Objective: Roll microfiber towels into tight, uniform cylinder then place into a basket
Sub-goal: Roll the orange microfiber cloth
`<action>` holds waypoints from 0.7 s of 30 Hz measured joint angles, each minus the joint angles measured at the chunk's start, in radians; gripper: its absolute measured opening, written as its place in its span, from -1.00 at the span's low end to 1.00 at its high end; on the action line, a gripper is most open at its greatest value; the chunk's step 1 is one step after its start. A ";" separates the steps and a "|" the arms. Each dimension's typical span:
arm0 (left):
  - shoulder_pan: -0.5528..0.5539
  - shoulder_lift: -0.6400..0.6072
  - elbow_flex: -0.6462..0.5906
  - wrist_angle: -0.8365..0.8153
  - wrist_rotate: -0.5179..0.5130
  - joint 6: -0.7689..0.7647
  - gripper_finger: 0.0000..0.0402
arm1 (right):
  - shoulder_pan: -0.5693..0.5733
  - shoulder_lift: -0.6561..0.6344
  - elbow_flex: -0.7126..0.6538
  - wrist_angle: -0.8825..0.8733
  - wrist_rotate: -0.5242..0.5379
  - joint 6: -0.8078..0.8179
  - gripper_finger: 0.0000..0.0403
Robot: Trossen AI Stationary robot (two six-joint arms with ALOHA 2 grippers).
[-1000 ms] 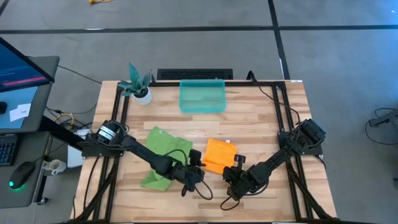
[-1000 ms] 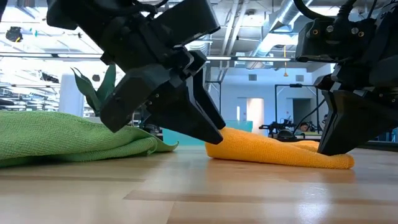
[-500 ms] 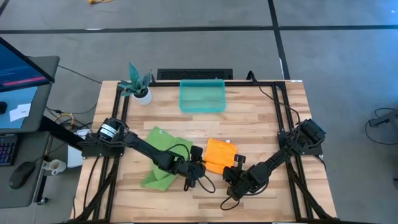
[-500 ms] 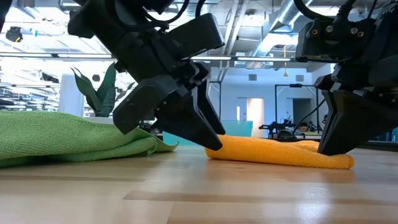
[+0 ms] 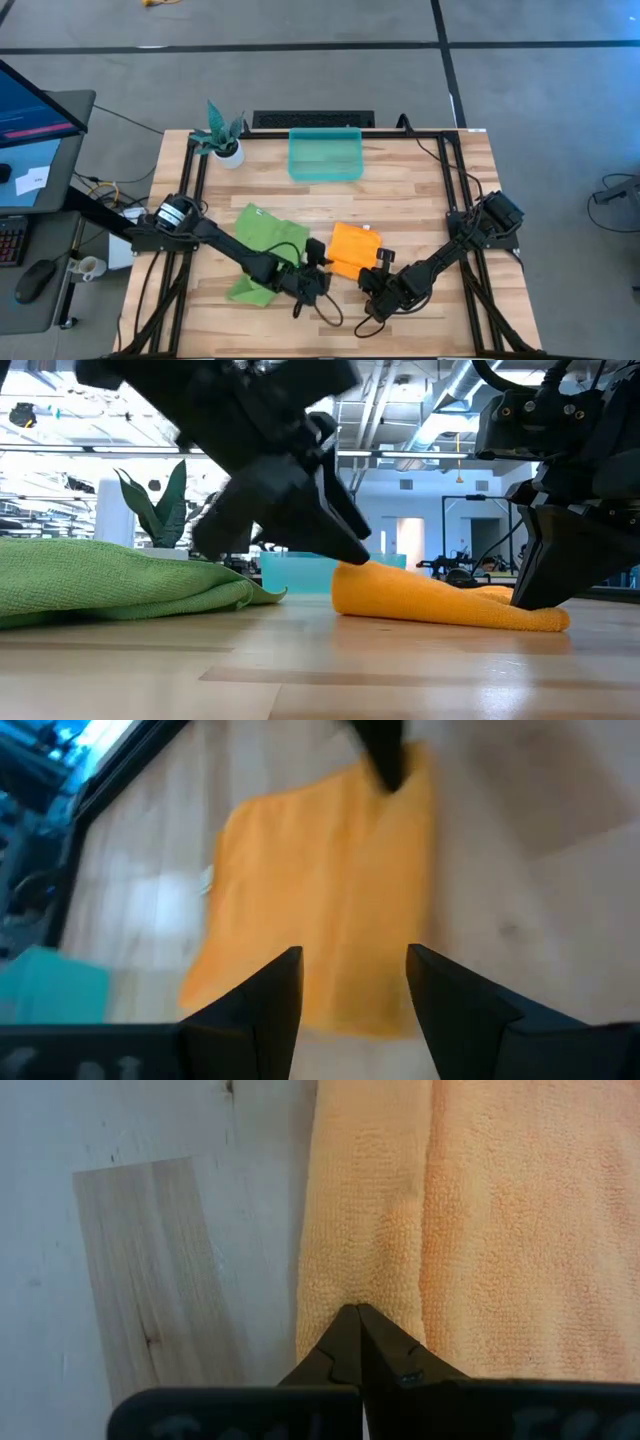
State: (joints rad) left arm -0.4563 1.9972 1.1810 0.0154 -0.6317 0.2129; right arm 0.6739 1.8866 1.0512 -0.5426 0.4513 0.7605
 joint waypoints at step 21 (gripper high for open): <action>0.074 0.091 -0.003 0.035 0.145 -0.099 -0.14 | 0.000 0.000 0.000 -0.001 -0.003 0.001 -0.94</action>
State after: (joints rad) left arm -0.3826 2.0880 1.1782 0.0508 -0.4865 0.1135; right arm 0.6735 1.8866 1.0512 -0.5432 0.4485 0.7612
